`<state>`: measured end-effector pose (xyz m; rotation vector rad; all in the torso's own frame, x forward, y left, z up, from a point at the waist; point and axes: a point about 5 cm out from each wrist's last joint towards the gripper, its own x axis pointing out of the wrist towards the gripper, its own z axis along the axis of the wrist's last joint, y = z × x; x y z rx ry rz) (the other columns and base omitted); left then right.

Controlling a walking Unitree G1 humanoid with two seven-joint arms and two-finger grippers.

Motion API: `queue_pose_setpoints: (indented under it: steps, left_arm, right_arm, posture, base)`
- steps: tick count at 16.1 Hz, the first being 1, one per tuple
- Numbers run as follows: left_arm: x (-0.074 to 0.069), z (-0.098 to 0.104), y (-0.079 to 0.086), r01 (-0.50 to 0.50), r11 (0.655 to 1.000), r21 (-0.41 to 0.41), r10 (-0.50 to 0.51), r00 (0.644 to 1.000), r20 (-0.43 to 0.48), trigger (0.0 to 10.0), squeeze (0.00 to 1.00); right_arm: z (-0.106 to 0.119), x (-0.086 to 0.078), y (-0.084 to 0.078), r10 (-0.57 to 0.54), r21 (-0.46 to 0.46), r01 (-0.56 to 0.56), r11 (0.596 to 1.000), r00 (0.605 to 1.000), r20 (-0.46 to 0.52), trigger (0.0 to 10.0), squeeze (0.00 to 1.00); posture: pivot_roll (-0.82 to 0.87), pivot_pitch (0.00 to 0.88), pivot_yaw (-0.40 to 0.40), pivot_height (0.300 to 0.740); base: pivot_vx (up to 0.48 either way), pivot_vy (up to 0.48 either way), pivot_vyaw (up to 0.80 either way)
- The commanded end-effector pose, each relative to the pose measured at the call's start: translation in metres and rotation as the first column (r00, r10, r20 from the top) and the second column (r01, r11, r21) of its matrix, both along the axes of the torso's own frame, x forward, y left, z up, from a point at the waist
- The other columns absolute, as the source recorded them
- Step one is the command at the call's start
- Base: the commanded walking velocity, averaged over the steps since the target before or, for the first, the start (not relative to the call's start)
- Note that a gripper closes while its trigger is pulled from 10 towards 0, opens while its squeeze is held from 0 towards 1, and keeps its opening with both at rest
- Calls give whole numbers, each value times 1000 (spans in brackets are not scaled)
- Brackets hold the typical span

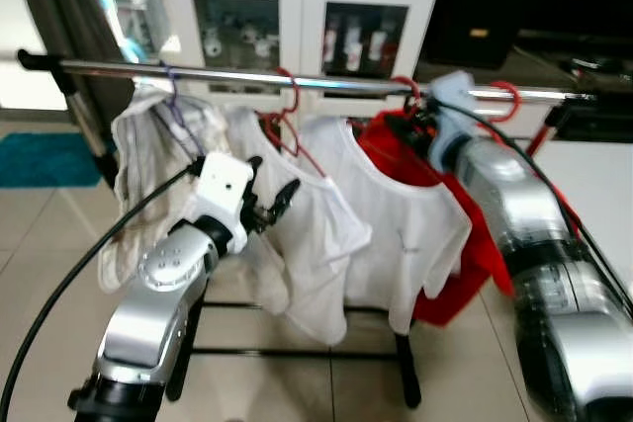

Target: Hang hanger

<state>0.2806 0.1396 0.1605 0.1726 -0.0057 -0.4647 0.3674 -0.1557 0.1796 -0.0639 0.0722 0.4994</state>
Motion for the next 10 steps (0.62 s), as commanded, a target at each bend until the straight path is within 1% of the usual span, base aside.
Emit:
queue_pose_setpoints:
  steps: [1,2,4,5,6,7,8,10]
  left_arm:
    - [-2,-1,2,-48,999,4,48,999,19,10000,0]
    - [-3,-3,3,-80,997,-1,80,997,19,10000,0]
    - [-3,-5,3,-92,996,-6,92,996,15,10000,0]
    - [-3,-6,2,-96,995,-8,96,995,16,10000,0]
    - [-3,-6,0,-102,995,-9,102,995,21,10000,0]
    - [-3,-6,0,-103,995,-8,103,994,22,10000,0]
    - [-4,-6,-1,-107,994,-5,107,994,26,10000,0]
    - [-4,-6,-1,-109,994,-2,109,994,29,10000,0]
  right_arm:
    - [13,-19,4,47,51,-51,997,995,82,10000,0]
    - [8,-35,9,47,78,-56,995,992,116,10000,0]
    - [5,-45,14,16,118,-32,993,991,135,10000,0]
    - [1,-50,17,-13,129,-5,992,990,137,10000,0]
    - [-5,-62,23,-68,154,48,987,989,134,10000,0]
    - [-5,-65,24,-71,158,50,986,989,129,10000,0]
    - [-6,-72,25,-79,142,62,988,989,123,10000,0]
    - [-9,-74,23,-97,140,82,987,989,109,10000,0]
  posture:
    - [-84,0,-30,740]
    - [-84,0,-30,740]
    - [-91,0,-27,740]
    - [-91,0,-27,740]
    - [-90,0,-32,740]
    - [-91,0,-33,740]
    - [-91,0,-33,740]
    - [-87,0,-34,740]
  base:
    - [0,0,0]
    - [0,0,0]
    - [0,0,0]
    - [0,-277,0]
    - [0,-334,0]
    - [0,-337,0]
    - [0,-337,0]
    - [0,-337,0]
